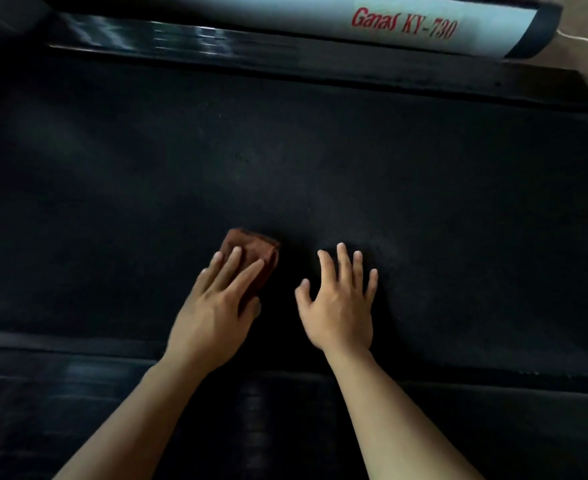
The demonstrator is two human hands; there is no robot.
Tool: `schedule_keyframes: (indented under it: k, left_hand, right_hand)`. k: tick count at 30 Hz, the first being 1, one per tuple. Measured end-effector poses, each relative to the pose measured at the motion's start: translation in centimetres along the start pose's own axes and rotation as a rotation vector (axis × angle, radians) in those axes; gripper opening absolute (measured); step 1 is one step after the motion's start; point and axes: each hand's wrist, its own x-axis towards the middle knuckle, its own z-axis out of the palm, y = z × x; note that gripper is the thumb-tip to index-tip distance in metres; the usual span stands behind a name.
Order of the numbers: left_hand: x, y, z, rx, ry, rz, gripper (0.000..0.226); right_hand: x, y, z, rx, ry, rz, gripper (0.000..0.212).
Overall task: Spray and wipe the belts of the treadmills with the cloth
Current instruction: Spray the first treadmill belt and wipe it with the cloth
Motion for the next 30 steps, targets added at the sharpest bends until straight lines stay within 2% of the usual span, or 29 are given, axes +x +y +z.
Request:
schedule_keyframes:
  k: [6,11,14,18,24,27,30]
  left_hand:
    - [-0.2,-4.2,-2.5,0.07,0.082,-0.289,0.062]
    - [4.8,-2.3,-2.2,0.033,0.102,-0.384,0.063]
    - [7.3,0.7,-0.7,0.057,0.068,-0.309,0.065]
    - [9.6,6.3,2.6,0.088,0.014,-0.133,0.067]
    - [6.6,15.0,7.3,0.037,-0.062,0.095,0.064]
    - [3.8,14.9,7.7,0.024,-0.093,0.127,0.062]
    - [1.4,11.5,6.4,0.016,-0.071,0.084,0.065]
  right_hand:
    - [-0.2,0.6,0.2,0.037,0.016,-0.022,0.059]
    - [0.0,1.2,-0.3,0.136,-0.041,-0.021,0.056]
    - [0.1,2.3,-1.4,0.174,-0.043,-0.053,0.055]
    - [0.5,6.4,-3.1,0.096,0.036,-0.064,0.054]
    - [0.3,14.3,-4.9,-0.05,0.073,0.016,0.051]
    - [-0.1,16.2,-4.9,-0.093,0.017,0.026,0.053]
    - [-0.3,16.5,-4.5,-0.084,0.018,0.022,0.053]
